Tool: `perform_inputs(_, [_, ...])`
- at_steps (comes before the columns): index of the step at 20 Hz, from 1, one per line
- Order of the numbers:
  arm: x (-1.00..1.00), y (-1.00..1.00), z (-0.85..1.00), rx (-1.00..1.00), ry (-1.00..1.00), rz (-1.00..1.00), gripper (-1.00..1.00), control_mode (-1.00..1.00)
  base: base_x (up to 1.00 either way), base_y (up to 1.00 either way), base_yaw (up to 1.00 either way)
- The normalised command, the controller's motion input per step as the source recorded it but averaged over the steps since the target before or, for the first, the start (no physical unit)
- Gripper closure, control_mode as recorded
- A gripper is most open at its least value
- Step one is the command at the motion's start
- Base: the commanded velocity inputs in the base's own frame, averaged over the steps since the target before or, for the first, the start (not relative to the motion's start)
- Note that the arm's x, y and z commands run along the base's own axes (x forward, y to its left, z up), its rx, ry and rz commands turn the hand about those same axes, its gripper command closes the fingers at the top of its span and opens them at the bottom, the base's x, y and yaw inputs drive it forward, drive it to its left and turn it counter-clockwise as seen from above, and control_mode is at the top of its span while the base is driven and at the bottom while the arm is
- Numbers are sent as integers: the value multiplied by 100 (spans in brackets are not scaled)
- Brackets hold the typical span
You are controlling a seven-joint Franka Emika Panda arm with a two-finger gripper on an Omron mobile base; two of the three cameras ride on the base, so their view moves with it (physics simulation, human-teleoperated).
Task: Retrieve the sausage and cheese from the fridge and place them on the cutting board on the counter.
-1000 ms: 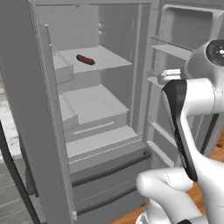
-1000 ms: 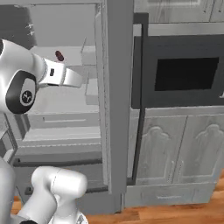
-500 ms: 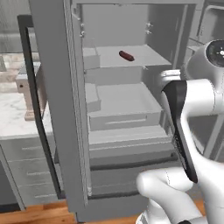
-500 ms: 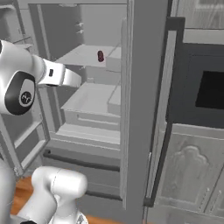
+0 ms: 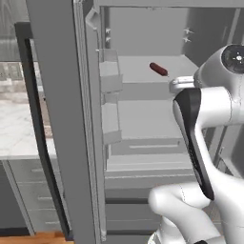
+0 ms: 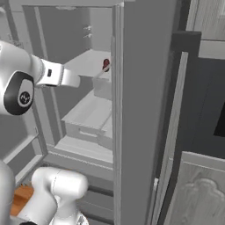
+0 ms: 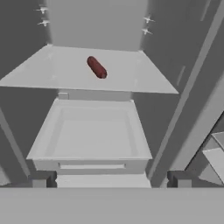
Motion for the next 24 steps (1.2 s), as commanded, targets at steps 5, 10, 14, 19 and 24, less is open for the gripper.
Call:
perform_inputs(5, [0,0,0,0,0,0,-100,100,80,-34,0])
perform_inputs(10, [0,0,0,0,0,0,-100,100,95,0,0])
perform_inputs(14, [0,0,0,0,0,0,-100,100,70,-2,0])
perform_inputs(19, [0,0,0,0,0,0,-100,100,20,-18,0])
perform_inputs(24, [70,-10,0,4,10,14,-100,-100,0,0,0])
